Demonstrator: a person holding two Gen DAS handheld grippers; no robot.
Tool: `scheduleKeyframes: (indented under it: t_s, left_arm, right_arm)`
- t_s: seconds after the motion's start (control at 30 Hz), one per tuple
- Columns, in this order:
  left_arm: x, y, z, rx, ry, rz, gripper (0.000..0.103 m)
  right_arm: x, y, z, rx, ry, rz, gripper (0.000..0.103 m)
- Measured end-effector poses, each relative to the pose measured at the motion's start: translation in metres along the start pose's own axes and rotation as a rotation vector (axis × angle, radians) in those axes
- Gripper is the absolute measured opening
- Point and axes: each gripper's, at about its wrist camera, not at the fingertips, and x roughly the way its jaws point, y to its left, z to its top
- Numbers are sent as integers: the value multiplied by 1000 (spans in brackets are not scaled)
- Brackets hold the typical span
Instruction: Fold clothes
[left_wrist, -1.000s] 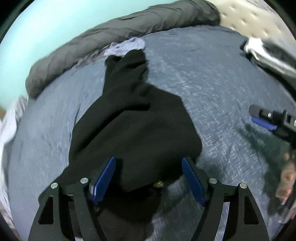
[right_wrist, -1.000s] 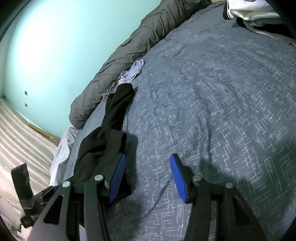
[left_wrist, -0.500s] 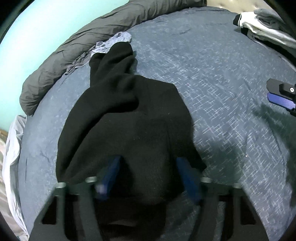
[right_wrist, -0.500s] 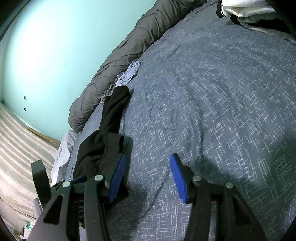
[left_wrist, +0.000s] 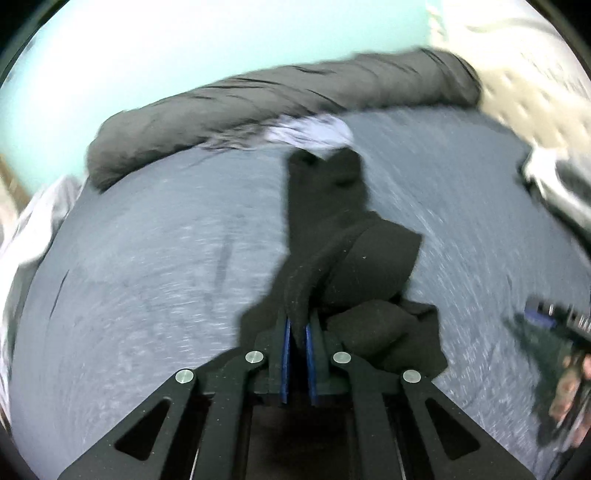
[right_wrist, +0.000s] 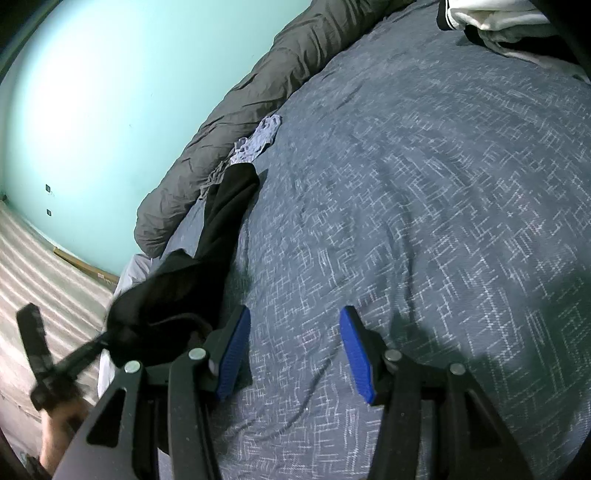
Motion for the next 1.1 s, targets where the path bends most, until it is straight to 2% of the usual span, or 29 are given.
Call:
scheduleKeyframes:
  t_s: [0.4,0.57,0.63,0.8,0.83,0.9,0.97,1.1]
  left_arm:
    - [-35,180,-32,-372,-7,166,6]
    - [-35,236,-63,-516,1,236,5]
    - [-27,254,-80,-590,37,247,5]
    - [-8,260,-110,-625,116,242,9]
    - [-7,260,-114,-627,123,241,13]
    - [-12,259,-117,-634,107,242,34]
    - [-16,257,-118,-635,91,240,44]
    - [-14,236,-103,-530,83,188,49]
  right_arm:
    - [12,11,-8,-32,28,-3,51]
    - [16,14,-10,-48,40,-7,51]
    - [17,15,-11,-56,46,-8,51]
    - [21,17,-14,-58,57,-8,51]
    - [22,18,-15,-60,59,-8,51]
    - [23,20,-17,-69,65,-9,51]
    - [24,21,-18,-72,67,-9,51]
    - [26,23,-20,-76,72,-9,51]
